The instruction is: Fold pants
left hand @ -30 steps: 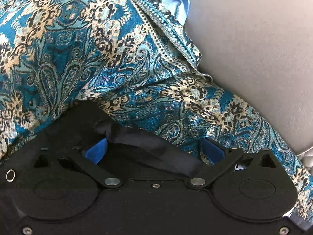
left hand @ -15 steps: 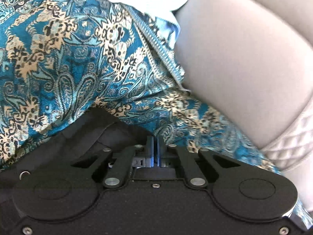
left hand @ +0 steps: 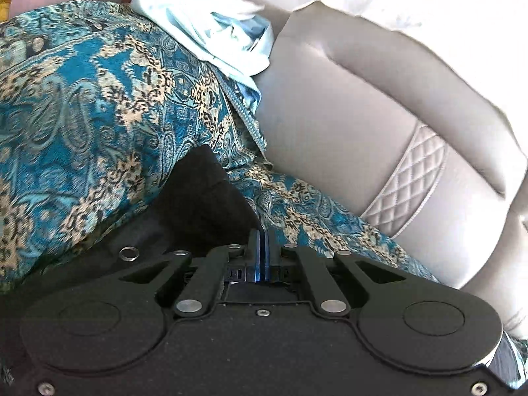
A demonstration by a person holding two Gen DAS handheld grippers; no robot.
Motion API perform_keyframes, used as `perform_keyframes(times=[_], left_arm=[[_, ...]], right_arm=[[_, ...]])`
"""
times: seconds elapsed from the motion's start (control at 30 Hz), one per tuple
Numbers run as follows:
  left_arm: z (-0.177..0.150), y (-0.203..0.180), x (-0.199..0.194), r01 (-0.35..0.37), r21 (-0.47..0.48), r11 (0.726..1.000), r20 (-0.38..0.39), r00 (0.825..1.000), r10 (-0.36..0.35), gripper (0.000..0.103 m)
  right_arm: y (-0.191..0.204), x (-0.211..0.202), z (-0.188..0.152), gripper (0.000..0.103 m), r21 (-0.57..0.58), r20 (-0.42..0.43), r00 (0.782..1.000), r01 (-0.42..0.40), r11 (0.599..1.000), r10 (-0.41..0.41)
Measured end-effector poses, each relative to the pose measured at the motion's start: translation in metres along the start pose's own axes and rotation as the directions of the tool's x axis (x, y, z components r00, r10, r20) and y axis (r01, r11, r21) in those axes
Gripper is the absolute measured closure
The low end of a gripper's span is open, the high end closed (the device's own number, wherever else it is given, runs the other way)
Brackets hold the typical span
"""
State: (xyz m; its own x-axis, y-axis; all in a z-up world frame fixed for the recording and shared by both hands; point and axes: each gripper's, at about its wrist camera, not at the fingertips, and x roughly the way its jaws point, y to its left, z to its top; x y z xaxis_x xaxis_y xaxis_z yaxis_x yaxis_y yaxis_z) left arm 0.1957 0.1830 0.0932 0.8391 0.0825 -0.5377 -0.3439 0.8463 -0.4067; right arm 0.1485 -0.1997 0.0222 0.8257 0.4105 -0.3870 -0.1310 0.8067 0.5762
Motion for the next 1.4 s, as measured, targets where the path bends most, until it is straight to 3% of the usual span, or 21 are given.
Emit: perform_keyframes(times=[0.17,0.27,0.37,0.57,0.67,0.73,0.87,0.97,1.03,1.13,1.2,1.27,1.4], left_arm=[[-0.015,0.019,-0.016,0.084,0.019,0.996,0.064,0.994,-0.085,0.100],[-0.013,0.029,-0.015,0.126,-0.015,0.992,0.033,0.992,-0.125,0.101],[-0.009,0.031,-0.013,0.124,-0.008,0.992,0.035,0.992,-0.124,0.101],[-0.013,0.038,-0.006,0.099,-0.009,0.995,-0.002,0.995,-0.099,0.102],[-0.018,0.046,0.000,0.090,-0.035,0.995,-0.053,0.994,-0.092,0.102],[-0.020,0.050,0.000,0.094,-0.051,0.994,-0.076,0.992,-0.098,0.102],[-0.020,0.058,-0.002,0.123,-0.068,0.990,-0.082,0.988,-0.129,0.098],[-0.016,0.064,-0.002,0.138,-0.103,0.985,-0.087,0.985,-0.148,0.086],[-0.013,0.064,0.001,0.131,-0.121,0.984,-0.094,0.985,-0.143,0.050],[-0.003,0.059,0.011,0.124,-0.135,0.983,-0.097,0.986,-0.138,0.020],[0.006,0.052,0.023,0.140,-0.127,0.982,-0.108,0.982,-0.154,0.011],[0.015,0.044,0.042,0.144,-0.106,0.984,-0.132,0.979,-0.158,0.010],[0.022,0.041,0.078,0.052,-0.181,0.982,-0.204,0.975,-0.090,0.009]], right_arm=[[0.059,0.037,-0.008,0.013,0.085,-0.069,0.990,-0.117,0.989,0.123],[0.086,0.070,-0.011,0.013,0.151,-0.118,0.980,-0.143,0.978,0.161],[0.108,0.104,-0.014,0.012,0.209,-0.156,0.975,-0.125,0.970,0.160],[0.127,0.156,-0.014,0.017,0.286,-0.170,0.983,-0.022,0.958,0.073],[0.131,0.173,-0.011,0.038,0.299,-0.184,0.983,0.053,0.953,0.003],[0.131,0.183,-0.011,0.060,0.304,-0.213,0.977,0.099,0.948,-0.033],[0.130,0.188,-0.016,0.083,0.252,-0.230,0.971,0.129,0.959,-0.070],[0.129,0.186,-0.019,0.095,0.212,-0.235,0.967,0.152,0.965,-0.101],[0.127,0.183,-0.022,0.097,0.196,-0.238,0.965,0.158,0.968,-0.110],[0.131,0.176,-0.028,0.097,0.127,-0.232,0.964,0.162,0.978,-0.130],[0.135,0.173,-0.034,0.096,0.068,-0.224,0.963,0.167,0.984,-0.148],[0.138,0.170,-0.040,0.091,0.019,-0.215,0.963,0.169,0.985,-0.161],[0.143,0.165,-0.046,0.083,-0.050,-0.192,0.967,0.162,0.985,-0.169]])
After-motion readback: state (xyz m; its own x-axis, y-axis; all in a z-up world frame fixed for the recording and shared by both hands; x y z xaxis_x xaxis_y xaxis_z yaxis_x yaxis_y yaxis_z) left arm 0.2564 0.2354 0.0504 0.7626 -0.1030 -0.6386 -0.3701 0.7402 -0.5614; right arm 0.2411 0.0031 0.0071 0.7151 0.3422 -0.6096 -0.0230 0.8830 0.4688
